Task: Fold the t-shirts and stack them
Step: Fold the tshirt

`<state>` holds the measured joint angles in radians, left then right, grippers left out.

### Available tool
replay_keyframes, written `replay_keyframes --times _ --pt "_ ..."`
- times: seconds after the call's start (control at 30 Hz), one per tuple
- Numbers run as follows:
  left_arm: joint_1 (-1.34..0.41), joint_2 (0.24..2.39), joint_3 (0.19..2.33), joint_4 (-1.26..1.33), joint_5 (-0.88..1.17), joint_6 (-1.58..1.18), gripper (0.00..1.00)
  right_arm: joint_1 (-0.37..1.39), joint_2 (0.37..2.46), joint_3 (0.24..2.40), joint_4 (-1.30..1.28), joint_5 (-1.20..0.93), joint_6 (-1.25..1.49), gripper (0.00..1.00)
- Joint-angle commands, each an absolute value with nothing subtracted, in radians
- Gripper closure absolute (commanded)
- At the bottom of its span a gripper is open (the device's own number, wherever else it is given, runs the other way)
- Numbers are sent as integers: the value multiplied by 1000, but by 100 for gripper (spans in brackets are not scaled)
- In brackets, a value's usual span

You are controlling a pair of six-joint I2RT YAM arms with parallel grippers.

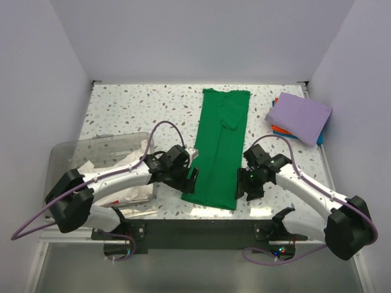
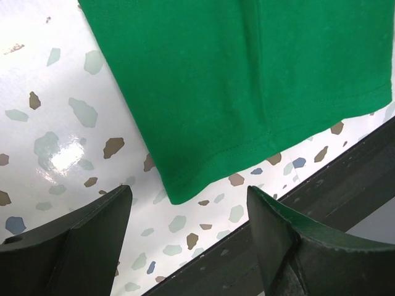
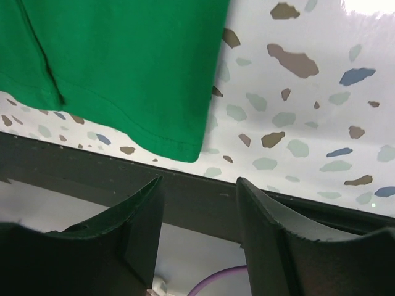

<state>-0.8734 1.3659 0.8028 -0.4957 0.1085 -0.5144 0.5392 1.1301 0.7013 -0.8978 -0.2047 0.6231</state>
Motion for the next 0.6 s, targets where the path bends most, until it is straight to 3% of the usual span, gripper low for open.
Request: replay_keyframes --times 0.0,0.57 --pt "-864 1391 795 -492 143 -526 21 566 1127 677 -859 -236 686 49" --pt "-842 1450 801 -500 164 -503 22 690 1361 653 -719 -258 698 56"
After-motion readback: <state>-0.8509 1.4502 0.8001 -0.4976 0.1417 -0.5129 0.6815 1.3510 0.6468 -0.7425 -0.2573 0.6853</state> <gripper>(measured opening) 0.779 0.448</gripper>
